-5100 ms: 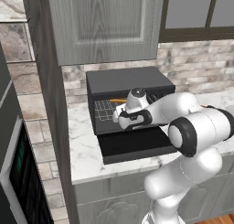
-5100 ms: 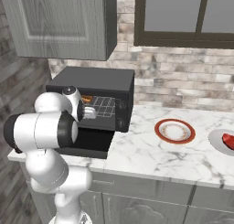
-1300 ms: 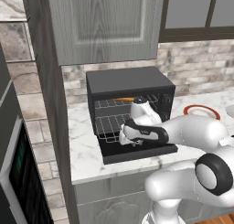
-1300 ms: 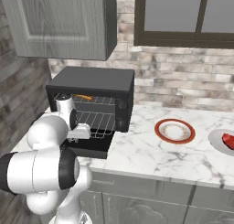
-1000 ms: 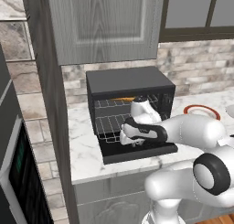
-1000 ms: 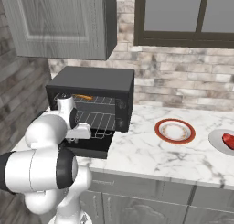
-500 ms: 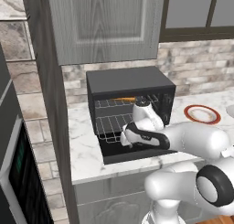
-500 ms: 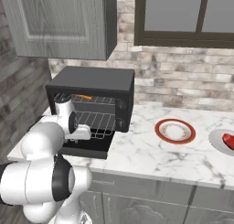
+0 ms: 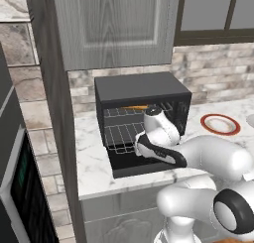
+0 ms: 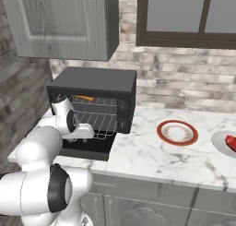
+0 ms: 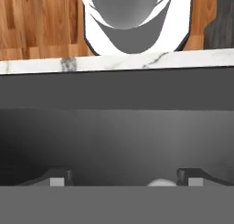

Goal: Open the toaster oven door. Place the hotdog bun on the top rack in the toaster oven and place the steak on the bottom rack.

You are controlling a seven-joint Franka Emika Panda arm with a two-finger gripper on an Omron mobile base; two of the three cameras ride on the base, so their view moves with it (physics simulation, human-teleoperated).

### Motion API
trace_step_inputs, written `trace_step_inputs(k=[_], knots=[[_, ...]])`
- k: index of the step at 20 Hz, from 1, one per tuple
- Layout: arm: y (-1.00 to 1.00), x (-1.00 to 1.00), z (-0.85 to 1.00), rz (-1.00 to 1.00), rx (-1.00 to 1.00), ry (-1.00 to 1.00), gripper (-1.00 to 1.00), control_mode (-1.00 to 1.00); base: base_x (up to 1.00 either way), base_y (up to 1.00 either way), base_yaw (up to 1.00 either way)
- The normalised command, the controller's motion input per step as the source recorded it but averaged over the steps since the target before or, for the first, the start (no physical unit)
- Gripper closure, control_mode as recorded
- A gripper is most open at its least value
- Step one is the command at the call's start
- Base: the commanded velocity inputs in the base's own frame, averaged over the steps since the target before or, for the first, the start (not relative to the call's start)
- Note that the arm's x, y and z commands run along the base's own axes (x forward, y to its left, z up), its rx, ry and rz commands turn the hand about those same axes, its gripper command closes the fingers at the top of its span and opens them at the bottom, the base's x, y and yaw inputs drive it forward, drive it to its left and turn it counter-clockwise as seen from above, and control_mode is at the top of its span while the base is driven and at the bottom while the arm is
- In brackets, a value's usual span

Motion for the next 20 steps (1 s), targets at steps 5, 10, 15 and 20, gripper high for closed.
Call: trace_step_inputs(k=[5,10,15,20], knots=[[-0.20,0.00,0.42,-0.25,-0.12,0.01,-1.00,-1.00,0.00,0.00,0.00],[-0.04,-0.11,0.86,-0.16,0.00,0.02,-1.00,-1.00,0.00,0.00,0.00],[0.00,-0.21,0.99,-0.02,0.00,0.02,-1.00,-1.00,0.00,0.00,0.00],[0.00,-0.38,0.79,0.00,0.00,0.00,-1.00,-1.00,0.00,0.00,0.00]])
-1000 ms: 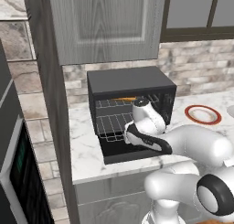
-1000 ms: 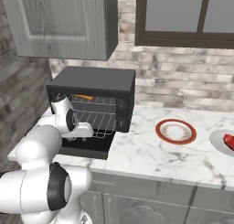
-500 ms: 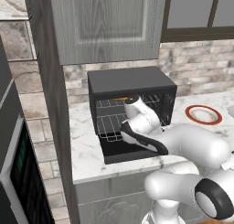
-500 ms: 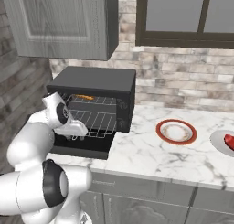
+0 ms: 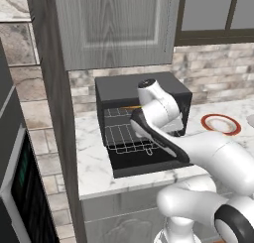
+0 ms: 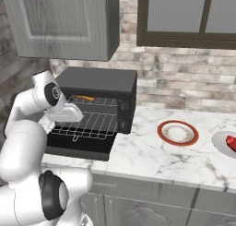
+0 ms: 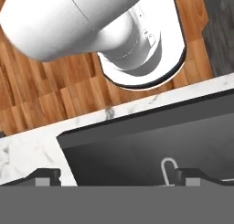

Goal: Open the toaster oven door. Place the hotdog bun on the top rack in the toaster oven and place the steak on the bottom rack.

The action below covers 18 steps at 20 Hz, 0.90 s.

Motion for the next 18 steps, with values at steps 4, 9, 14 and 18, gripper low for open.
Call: trace_step_inputs(k=[4,9,14,18], knots=[[-0.14,-0.57,0.51,0.00,0.00,0.00,-1.00,-1.00,0.00,0.00,0.00],[-0.33,-0.61,0.54,0.00,0.00,0.03,-1.00,-1.00,0.00,0.00,0.00],[-0.48,-0.52,0.27,-0.01,0.03,0.00,-1.00,-1.00,0.00,0.00,0.00],[-0.41,-0.40,0.13,-0.02,0.06,0.00,-1.00,-1.00,0.00,0.00,0.00]])
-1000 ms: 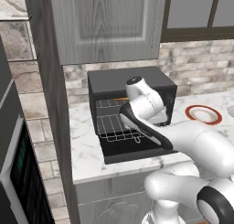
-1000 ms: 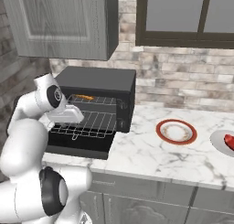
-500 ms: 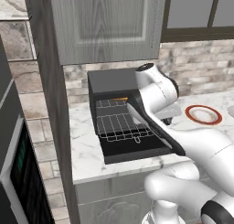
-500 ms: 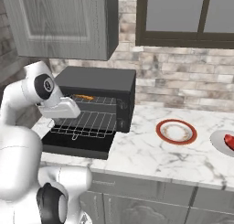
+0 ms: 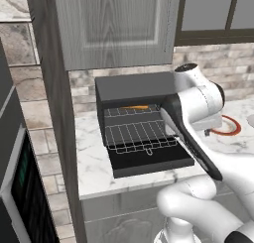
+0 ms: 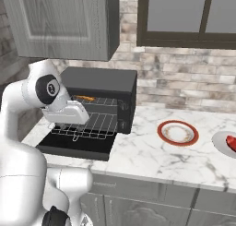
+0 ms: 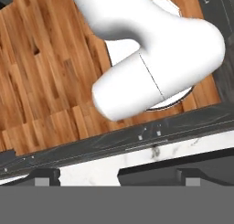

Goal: Open the toaster oven door. Place the hotdog bun on the top rack in the toaster oven and place the steak on the bottom rack.

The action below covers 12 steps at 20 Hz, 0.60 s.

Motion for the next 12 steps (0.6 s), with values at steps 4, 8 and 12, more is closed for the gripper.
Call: trace_step_inputs(k=[4,8,12], knots=[[-0.40,-0.28,0.18,-0.03,0.11,-0.01,-1.00,-1.00,0.00,0.00,0.00],[-0.28,-0.01,0.19,-0.02,0.08,0.00,-1.00,-1.00,0.00,0.00,0.00],[-0.13,0.00,0.01,0.00,0.06,0.00,-1.00,-1.00,0.00,0.00,0.00]])
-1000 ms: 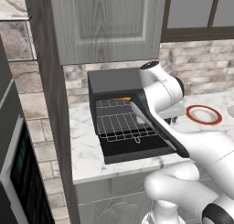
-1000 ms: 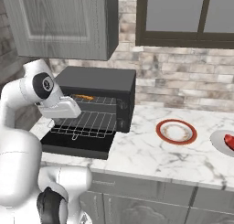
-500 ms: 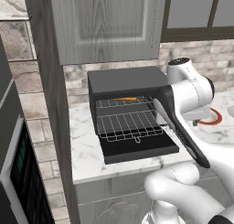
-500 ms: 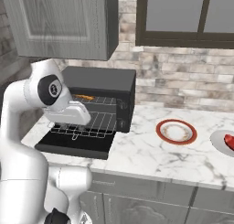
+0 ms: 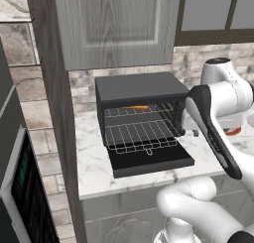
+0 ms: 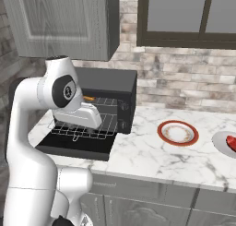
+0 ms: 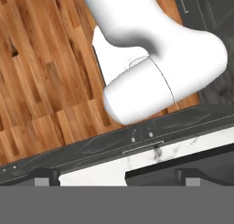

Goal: Open the toaster oven door. Place the hotdog bun on the top rack in the toaster oven and place the steak on the bottom rack.

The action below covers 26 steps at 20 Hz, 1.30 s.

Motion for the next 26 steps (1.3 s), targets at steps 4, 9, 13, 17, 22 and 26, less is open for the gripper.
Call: trace_step_inputs(k=[4,9,13,17,22,26], knots=[[-0.20,0.00,0.00,0.00,0.08,0.00,-1.00,-1.00,0.00,0.00,0.00],[0.00,0.00,0.00,0.00,0.02,0.00,-1.00,1.00,0.00,0.00,0.00],[0.00,0.00,0.00,0.00,0.00,0.00,-1.00,1.00,0.00,0.00,0.00],[0.00,0.00,0.00,0.00,0.00,0.00,-1.00,1.00,0.00,-0.44,0.00],[0.00,0.00,0.00,0.00,0.00,0.00,-1.00,1.00,0.00,-0.62,0.00],[0.00,0.00,0.00,0.00,0.00,0.00,-1.00,1.00,0.00,-0.64,0.00]])
